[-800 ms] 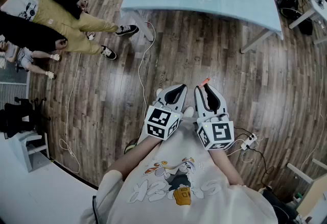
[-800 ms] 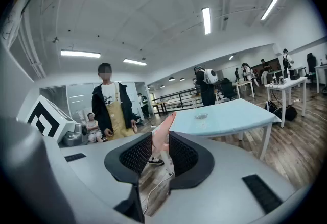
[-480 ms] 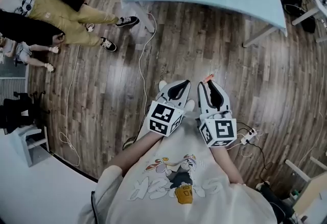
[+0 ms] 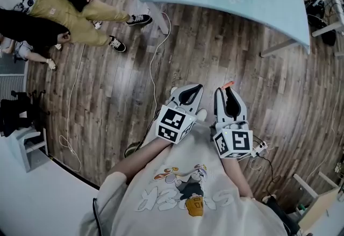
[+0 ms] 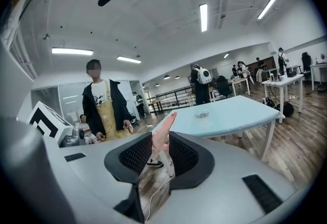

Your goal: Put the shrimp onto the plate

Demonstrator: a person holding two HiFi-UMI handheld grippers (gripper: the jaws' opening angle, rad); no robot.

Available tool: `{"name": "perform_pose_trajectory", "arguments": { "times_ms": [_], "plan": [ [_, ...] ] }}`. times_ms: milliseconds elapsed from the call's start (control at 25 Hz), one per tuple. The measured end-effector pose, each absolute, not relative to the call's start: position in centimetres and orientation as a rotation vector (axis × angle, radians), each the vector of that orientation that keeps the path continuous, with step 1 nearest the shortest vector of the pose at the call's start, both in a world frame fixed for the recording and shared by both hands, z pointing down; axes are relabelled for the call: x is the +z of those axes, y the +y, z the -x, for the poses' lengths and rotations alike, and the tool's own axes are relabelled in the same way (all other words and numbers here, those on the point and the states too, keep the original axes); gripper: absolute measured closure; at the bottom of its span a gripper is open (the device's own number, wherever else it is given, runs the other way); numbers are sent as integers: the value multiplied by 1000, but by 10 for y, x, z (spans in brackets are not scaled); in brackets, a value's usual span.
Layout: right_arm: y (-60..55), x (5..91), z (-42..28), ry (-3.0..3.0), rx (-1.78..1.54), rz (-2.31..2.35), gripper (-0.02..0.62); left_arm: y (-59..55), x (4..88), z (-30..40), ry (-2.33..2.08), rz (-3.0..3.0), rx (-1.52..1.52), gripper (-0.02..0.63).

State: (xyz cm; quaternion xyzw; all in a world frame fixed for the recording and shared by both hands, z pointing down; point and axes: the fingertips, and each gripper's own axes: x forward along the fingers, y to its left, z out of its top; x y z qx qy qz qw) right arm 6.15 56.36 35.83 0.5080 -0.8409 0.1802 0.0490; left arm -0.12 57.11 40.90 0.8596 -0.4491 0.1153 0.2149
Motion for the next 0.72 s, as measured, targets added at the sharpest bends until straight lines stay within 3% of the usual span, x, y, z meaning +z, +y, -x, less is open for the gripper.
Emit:
{"name": "perform_pose_trajectory", "arguments": {
  "times_ms": [720],
  "plan": [
    [468, 353, 65, -2502, 503, -1538, 474, 484, 407, 142, -1289, -2295, 200, 598]
  ]
}}
